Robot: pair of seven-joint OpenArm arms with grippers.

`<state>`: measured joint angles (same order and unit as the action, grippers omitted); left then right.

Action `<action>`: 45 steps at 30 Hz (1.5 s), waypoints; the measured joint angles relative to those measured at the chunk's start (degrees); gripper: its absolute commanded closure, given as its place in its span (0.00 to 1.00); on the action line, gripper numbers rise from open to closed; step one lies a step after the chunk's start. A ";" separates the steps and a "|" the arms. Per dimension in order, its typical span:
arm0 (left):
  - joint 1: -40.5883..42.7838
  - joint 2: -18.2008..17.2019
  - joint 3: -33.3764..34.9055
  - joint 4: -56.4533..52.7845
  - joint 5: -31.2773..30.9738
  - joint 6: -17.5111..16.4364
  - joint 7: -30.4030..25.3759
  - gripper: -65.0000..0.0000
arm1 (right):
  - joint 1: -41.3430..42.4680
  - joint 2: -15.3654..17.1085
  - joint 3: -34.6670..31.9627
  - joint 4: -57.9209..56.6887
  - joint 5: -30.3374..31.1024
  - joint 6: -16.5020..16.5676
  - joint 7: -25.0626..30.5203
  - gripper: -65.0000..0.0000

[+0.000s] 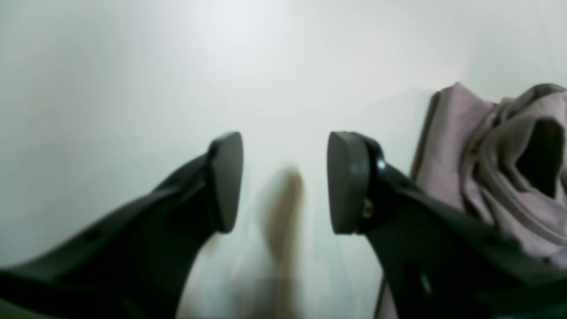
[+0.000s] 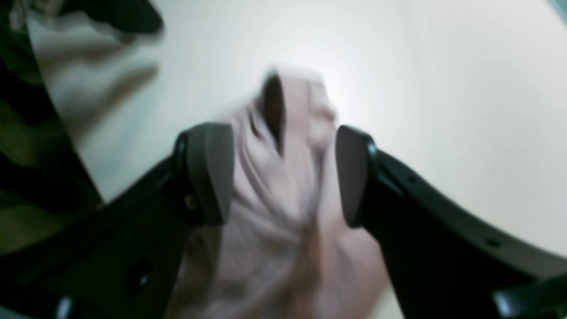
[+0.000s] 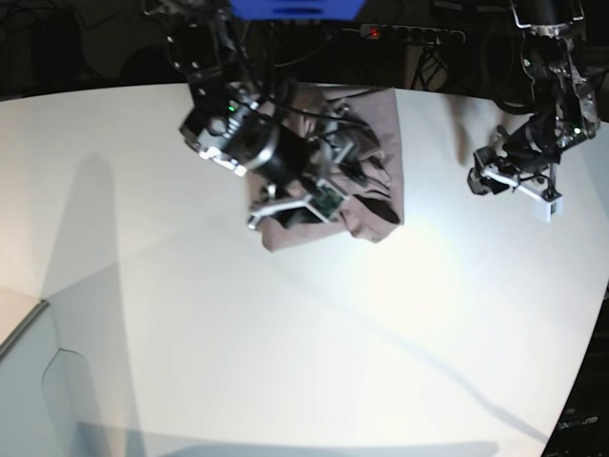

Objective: Layout the t-shirt on the table in an organized manner, then fold the t-shirt properly
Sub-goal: 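Lay the folded end over the shirt with the right gripper and release, then move the left gripper to the folded stack edge and grasp it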

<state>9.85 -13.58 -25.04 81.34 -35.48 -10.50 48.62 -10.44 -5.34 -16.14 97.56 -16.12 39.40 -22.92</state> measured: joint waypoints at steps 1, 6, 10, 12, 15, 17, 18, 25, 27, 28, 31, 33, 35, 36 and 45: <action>-0.04 0.02 0.00 0.00 0.02 0.02 -0.02 0.52 | -0.96 0.57 0.87 0.66 0.00 0.00 0.02 0.43; -0.33 0.11 0.00 -0.15 0.00 0.00 -0.20 0.52 | -5.55 1.25 3.52 2.82 0.00 0.00 0.07 0.43; -1.18 0.09 0.00 -0.28 0.04 0.00 -0.22 0.52 | -7.58 0.94 3.28 3.02 0.02 0.00 0.20 0.43; -1.64 0.09 0.02 -0.28 0.00 0.00 -0.44 0.52 | -8.02 0.92 3.23 3.02 0.00 0.00 0.15 0.43; -1.73 0.09 0.07 -0.26 -0.07 -0.02 -0.42 0.52 | -7.50 0.90 3.23 2.01 0.07 -0.02 0.44 0.43; -1.38 0.07 0.04 -0.22 0.04 -0.02 -0.44 0.52 | -7.04 0.90 3.32 0.61 0.00 0.00 0.15 0.43; -1.25 0.04 0.04 -0.22 0.02 -0.02 -0.42 0.52 | -6.78 0.90 3.34 0.33 0.00 0.00 0.11 0.43; -0.31 -0.09 -0.98 0.04 -0.24 -0.04 -0.37 0.52 | -6.29 0.90 3.13 -2.86 0.04 0.00 0.22 0.44; 0.07 0.24 -3.74 0.04 0.31 -0.04 -0.15 0.52 | -6.62 0.94 1.95 -2.97 0.02 -0.02 0.15 0.44; 0.17 0.09 -4.52 0.04 0.50 -0.02 -0.15 0.52 | -6.82 1.05 1.14 -3.02 0.00 -0.02 0.20 0.44; -0.02 -0.26 -6.08 0.04 0.44 0.00 0.02 0.52 | -8.44 1.05 -1.73 -2.91 0.00 0.00 0.22 0.44; -0.07 -0.13 -6.51 0.04 0.17 -0.02 0.02 0.52 | -9.73 1.07 -3.54 -2.91 0.00 0.00 0.17 0.44; -0.02 -0.02 -7.80 0.04 0.26 -0.04 0.09 0.52 | -10.56 1.36 -4.96 -2.91 -0.02 0.00 0.17 0.44; 0.00 -0.07 -8.33 0.04 0.26 -0.04 0.13 0.52 | -10.80 1.86 -5.90 -2.91 -0.04 -0.02 0.17 0.44; -0.04 -0.24 -8.76 0.02 0.44 -0.02 0.26 0.52 | -13.16 7.39 -8.22 -1.27 0.20 -0.20 0.48 0.44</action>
<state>9.80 -13.82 -33.80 81.36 -35.05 -10.52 48.88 -23.59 2.04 -24.36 96.29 -15.92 39.20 -22.44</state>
